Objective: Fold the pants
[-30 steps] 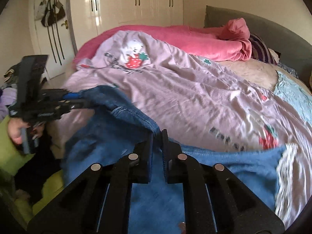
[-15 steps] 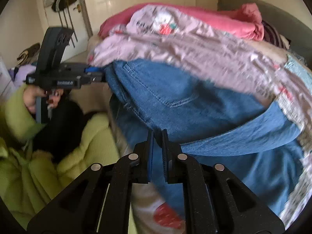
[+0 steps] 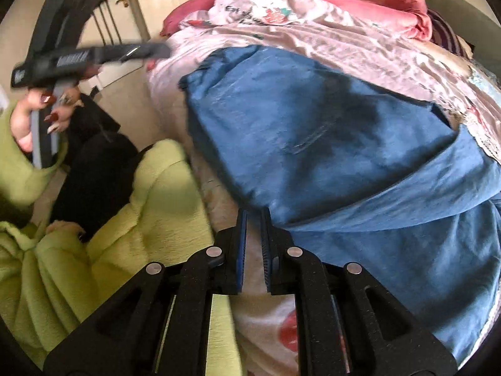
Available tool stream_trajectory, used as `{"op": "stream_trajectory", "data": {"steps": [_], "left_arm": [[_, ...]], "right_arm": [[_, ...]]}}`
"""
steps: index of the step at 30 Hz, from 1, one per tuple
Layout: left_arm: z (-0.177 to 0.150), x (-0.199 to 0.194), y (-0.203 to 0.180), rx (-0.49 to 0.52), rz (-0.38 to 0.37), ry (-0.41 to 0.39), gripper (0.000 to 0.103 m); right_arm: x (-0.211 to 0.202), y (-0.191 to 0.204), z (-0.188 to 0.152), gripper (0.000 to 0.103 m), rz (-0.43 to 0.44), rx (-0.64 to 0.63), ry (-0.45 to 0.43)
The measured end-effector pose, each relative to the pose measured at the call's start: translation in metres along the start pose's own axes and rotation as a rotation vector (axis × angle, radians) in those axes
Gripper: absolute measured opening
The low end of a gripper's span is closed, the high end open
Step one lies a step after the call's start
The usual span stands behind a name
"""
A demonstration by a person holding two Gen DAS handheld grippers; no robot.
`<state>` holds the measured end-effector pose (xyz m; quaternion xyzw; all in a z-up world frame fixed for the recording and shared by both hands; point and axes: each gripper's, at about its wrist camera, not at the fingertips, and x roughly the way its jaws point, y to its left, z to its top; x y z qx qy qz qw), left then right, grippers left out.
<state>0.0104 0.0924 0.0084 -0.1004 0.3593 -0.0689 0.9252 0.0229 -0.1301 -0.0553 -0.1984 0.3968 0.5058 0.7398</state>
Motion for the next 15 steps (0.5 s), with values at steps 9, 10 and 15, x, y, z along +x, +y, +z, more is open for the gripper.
{"op": "stream_trajectory", "data": {"steps": [9,10,15], "left_arm": [[-0.037,0.062,-0.002,-0.022,0.020,0.192,0.034],[-0.041,0.062,-0.001,-0.024,0.015,0.192,0.034],[-0.048,0.061,0.001,-0.026,0.003,0.194,0.034]], "right_arm": [[-0.013,-0.030,0.019,0.032,-0.148,0.129,-0.097],[0.000,-0.036,0.015,0.032,-0.156,0.157,-0.051],[0.007,-0.044,0.003,0.034,-0.144,0.217,-0.017]]}}
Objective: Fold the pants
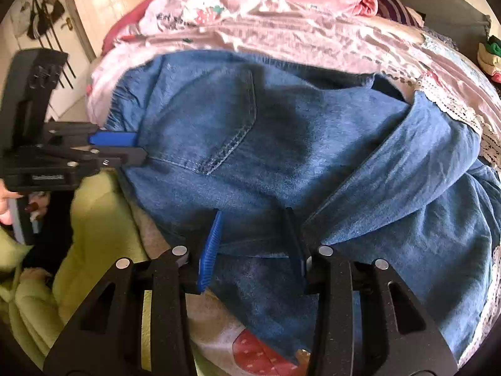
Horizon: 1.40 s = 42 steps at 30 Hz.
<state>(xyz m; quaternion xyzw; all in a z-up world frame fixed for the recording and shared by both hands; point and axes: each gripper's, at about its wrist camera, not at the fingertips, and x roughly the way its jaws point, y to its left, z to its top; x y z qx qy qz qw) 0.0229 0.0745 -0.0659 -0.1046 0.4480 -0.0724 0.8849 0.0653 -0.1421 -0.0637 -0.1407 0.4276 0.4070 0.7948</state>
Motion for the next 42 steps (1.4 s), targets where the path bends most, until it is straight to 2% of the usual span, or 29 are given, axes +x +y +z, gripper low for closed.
{"op": "stream_trajectory", "data": {"steps": [1,2,3,6,9,12,14,18,19,21,24,26,31,34,36,38,42], "left_arm": [[0.001,0.001,0.000,0.000,0.000,0.000,0.034],[0.002,0.001,0.000,0.002,0.000,-0.001,0.034],[0.001,0.001,0.001,0.002,-0.002,-0.003,0.034],[0.004,0.003,0.001,-0.008,-0.011,-0.009,0.034],[0.005,0.004,0.000,0.000,-0.005,-0.011,0.034],[0.003,0.005,-0.005,0.038,0.026,-0.015,0.034],[0.004,0.006,-0.010,0.064,0.055,-0.014,0.034],[0.005,0.005,-0.009,0.054,0.058,-0.008,0.034],[0.005,0.005,-0.009,0.053,0.059,-0.007,0.034],[0.005,0.005,-0.009,0.052,0.062,-0.007,0.034],[0.004,0.004,-0.008,0.045,0.058,-0.008,0.034],[0.004,0.005,-0.008,0.047,0.058,-0.007,0.034],[0.005,0.005,-0.007,0.045,0.055,-0.009,0.034],[0.004,0.004,-0.006,0.043,0.048,-0.013,0.034],[0.004,0.004,-0.005,0.040,0.043,-0.014,0.034],[0.004,-0.001,-0.006,0.036,0.042,-0.025,0.034],[0.013,-0.025,-0.022,0.056,-0.005,-0.096,0.042]], "right_arm": [[-0.016,-0.007,0.000,0.036,0.014,0.021,-0.041],[-0.030,-0.015,-0.001,0.043,-0.001,0.039,-0.082],[-0.045,-0.027,0.001,0.051,-0.038,0.064,-0.116],[-0.093,-0.077,-0.016,0.054,-0.196,0.212,-0.187],[-0.137,-0.130,-0.059,0.056,-0.357,0.384,-0.187],[-0.151,-0.148,-0.090,0.057,-0.419,0.456,-0.137],[-0.152,-0.154,-0.108,0.057,-0.409,0.499,-0.104],[-0.135,-0.169,-0.123,0.055,-0.304,0.546,-0.063],[-0.125,-0.165,-0.118,0.049,-0.281,0.549,-0.041],[-0.117,-0.159,-0.122,0.017,-0.258,0.540,-0.012],[-0.120,-0.150,-0.120,0.013,-0.313,0.465,0.001],[-0.127,-0.151,-0.119,0.013,-0.383,0.443,0.016],[-0.119,-0.154,-0.126,0.017,-0.419,0.413,0.061],[-0.123,-0.154,-0.125,0.024,-0.402,0.433,0.058],[-0.138,-0.158,-0.121,0.039,-0.391,0.460,0.014],[-0.158,-0.165,-0.111,0.050,-0.402,0.470,-0.077],[-0.161,-0.185,-0.086,0.051,-0.427,0.458,-0.139]]}}
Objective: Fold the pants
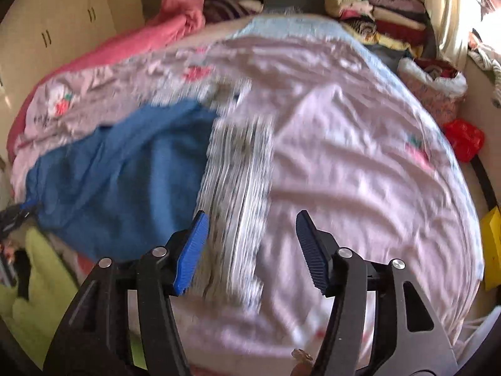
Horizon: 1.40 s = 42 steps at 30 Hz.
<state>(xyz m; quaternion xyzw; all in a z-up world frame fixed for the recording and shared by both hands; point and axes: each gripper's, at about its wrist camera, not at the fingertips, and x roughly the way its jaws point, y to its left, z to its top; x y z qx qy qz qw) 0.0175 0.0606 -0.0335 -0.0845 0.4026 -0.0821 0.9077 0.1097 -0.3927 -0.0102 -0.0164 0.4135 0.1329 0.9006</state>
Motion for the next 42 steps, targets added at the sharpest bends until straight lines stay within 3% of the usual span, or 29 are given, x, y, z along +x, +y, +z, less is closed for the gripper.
{"op": "stream_trajectory", "data": {"steps": [4,8,10,11,15,17,22,24,26,30,34,38,42], "left_arm": [[0.025,-0.013,-0.032,0.073,-0.055,-0.058,0.054],[0.041,0.012,-0.059,0.112,-0.101,-0.015,0.056],[0.043,0.033,-0.069,0.130,-0.099,0.024,0.056],[0.042,0.047,-0.070,0.140,-0.084,0.055,0.056],[0.035,0.081,-0.065,0.125,-0.047,0.133,0.056],[0.029,0.086,-0.063,0.120,-0.051,0.133,0.056],[0.024,0.083,-0.060,0.125,-0.058,0.116,0.056],[0.025,0.079,-0.059,0.119,-0.062,0.111,0.057],[0.027,0.071,-0.062,0.110,-0.077,0.099,0.059],[0.036,0.051,-0.082,0.141,-0.158,0.047,0.059],[0.044,0.055,-0.103,0.152,-0.239,0.062,0.059],[0.049,0.074,-0.119,0.164,-0.241,0.079,0.059],[0.052,0.094,-0.126,0.159,-0.225,0.101,0.059]], "right_arm": [[0.036,0.003,0.033,0.051,-0.013,-0.023,-0.005],[0.073,0.000,0.052,0.051,-0.018,-0.027,0.037],[0.089,-0.003,0.055,0.033,-0.004,-0.018,0.079],[0.095,-0.001,0.053,0.013,0.026,-0.017,0.105],[0.091,0.000,0.050,0.009,-0.021,-0.045,0.085],[0.093,-0.005,0.049,0.009,-0.028,-0.033,0.083],[0.095,0.001,0.049,0.018,-0.076,-0.056,0.101],[0.079,0.005,0.058,0.032,-0.075,-0.056,0.053],[0.061,0.017,0.074,0.039,-0.055,-0.086,-0.012],[0.056,0.043,0.106,0.052,0.011,-0.138,-0.053],[0.081,0.087,0.143,0.061,0.099,-0.203,-0.028],[0.118,0.131,0.166,0.073,0.137,-0.249,0.024],[0.162,0.162,0.172,0.073,0.112,-0.253,0.106]]}}
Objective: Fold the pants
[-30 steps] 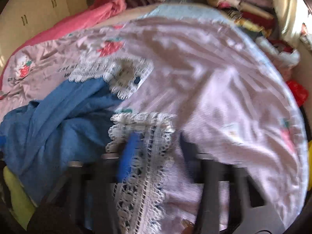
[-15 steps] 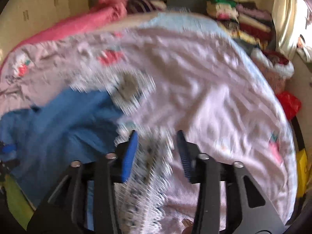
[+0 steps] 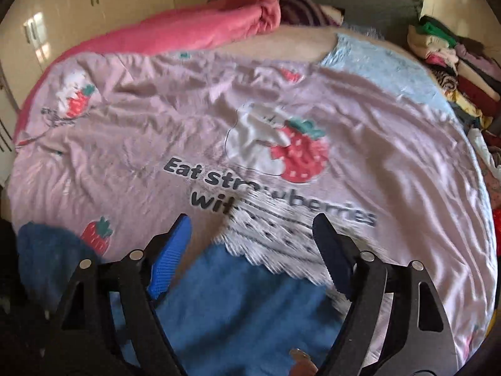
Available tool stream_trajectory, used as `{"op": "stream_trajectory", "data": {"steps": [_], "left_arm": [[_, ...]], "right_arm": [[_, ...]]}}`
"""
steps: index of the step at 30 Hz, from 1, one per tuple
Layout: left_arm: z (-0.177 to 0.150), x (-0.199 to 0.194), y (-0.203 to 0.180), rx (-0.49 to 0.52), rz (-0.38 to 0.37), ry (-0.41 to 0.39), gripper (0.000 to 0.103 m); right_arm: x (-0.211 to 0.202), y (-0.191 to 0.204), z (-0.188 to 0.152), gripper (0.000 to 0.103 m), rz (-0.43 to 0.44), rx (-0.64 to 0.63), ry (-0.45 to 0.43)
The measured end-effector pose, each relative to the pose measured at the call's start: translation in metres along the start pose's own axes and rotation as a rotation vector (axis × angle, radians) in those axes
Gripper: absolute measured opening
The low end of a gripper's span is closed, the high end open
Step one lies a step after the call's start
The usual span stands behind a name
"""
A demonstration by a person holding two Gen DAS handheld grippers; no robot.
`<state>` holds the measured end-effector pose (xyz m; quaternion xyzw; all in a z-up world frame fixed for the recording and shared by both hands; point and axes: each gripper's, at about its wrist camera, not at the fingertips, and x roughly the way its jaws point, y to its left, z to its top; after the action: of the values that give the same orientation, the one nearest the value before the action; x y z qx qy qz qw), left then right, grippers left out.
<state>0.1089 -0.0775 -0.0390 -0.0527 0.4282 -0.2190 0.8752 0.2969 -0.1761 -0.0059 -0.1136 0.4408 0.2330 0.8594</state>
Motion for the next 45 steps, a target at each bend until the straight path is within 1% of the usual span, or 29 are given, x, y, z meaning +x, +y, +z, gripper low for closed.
{"op": "stream_trajectory", "data": {"steps": [1,3,5,6,7,9,10,11,12,15,17,20,22,23,24,25,26,27,32,35,37,40,41,43,45], "left_arm": [[0.000,0.004,0.001,-0.007,0.000,0.006,0.059],[0.002,0.012,0.003,-0.022,0.006,0.015,0.059],[0.004,0.016,0.004,-0.026,0.015,0.008,0.059],[0.005,0.016,0.005,-0.023,0.021,0.002,0.059],[0.006,0.018,0.005,-0.020,0.024,0.002,0.059],[0.008,0.020,0.004,-0.013,0.025,0.003,0.057],[0.009,0.021,0.005,-0.012,0.024,0.003,0.057],[0.009,0.021,0.005,-0.014,0.022,0.003,0.057],[0.011,0.021,0.006,-0.015,0.020,0.002,0.057],[0.013,0.020,0.006,-0.014,0.016,-0.009,0.058],[0.013,0.019,0.007,-0.017,0.013,-0.019,0.059],[0.013,0.020,0.007,0.001,0.027,-0.021,0.059],[0.013,0.022,0.004,0.022,0.049,-0.019,0.057],[0.013,0.023,0.003,0.028,0.062,-0.014,0.048],[0.012,0.023,0.002,0.036,0.073,-0.005,0.032],[0.011,0.023,0.001,0.043,0.071,-0.001,0.025],[0.009,0.022,-0.001,0.050,0.062,0.001,0.010],[0.008,0.020,-0.002,0.059,0.056,0.004,0.004],[0.005,0.003,-0.007,0.105,0.023,-0.012,0.003],[0.000,-0.011,-0.010,0.133,0.018,-0.011,0.003],[-0.005,-0.020,-0.011,0.157,0.017,-0.019,0.003],[-0.016,-0.032,-0.013,0.189,0.015,-0.014,0.003],[-0.019,-0.034,-0.015,0.197,0.017,-0.011,0.003],[-0.028,-0.035,-0.015,0.208,0.030,0.004,0.003],[-0.035,-0.031,-0.014,0.202,0.023,0.019,0.004]], "right_arm": [[0.015,0.003,0.004,0.073,-0.013,0.009,0.025],[0.032,0.004,0.005,0.073,-0.025,0.023,0.059],[0.047,0.002,0.003,0.073,-0.059,0.039,0.094],[0.052,0.000,0.001,0.069,-0.068,0.046,0.100],[0.055,-0.003,-0.002,0.062,-0.067,0.052,0.102],[0.055,-0.010,-0.006,0.035,-0.050,0.059,0.087],[0.051,-0.015,-0.008,0.026,-0.041,0.065,0.073],[0.046,-0.020,-0.010,0.011,-0.019,0.077,0.058],[0.041,-0.025,-0.010,0.008,0.006,0.091,0.044],[0.014,-0.044,-0.019,0.008,0.047,0.151,-0.015],[-0.011,-0.059,-0.031,0.008,0.069,0.194,-0.058],[-0.040,-0.077,-0.044,0.008,0.085,0.250,-0.106],[-0.062,-0.090,-0.056,0.008,0.088,0.289,-0.138],[-0.070,-0.094,-0.062,0.008,0.089,0.305,-0.151],[-0.082,-0.100,-0.070,0.008,0.084,0.325,-0.165],[-0.090,-0.104,-0.076,0.008,0.076,0.337,-0.172],[-0.095,-0.106,-0.080,0.008,0.072,0.345,-0.176],[-0.102,-0.110,-0.087,0.008,0.068,0.360,-0.184],[-0.137,-0.112,-0.128,0.008,0.070,0.405,-0.214],[-0.156,-0.109,-0.157,0.008,0.108,0.451,-0.215],[-0.169,-0.103,-0.179,0.008,0.113,0.473,-0.215],[-0.177,-0.090,-0.211,0.008,0.125,0.509,-0.188],[-0.176,-0.086,-0.222,0.008,0.125,0.523,-0.167],[-0.177,-0.082,-0.242,0.008,0.139,0.560,-0.160],[-0.170,-0.079,-0.257,0.008,0.136,0.582,-0.128]]}}
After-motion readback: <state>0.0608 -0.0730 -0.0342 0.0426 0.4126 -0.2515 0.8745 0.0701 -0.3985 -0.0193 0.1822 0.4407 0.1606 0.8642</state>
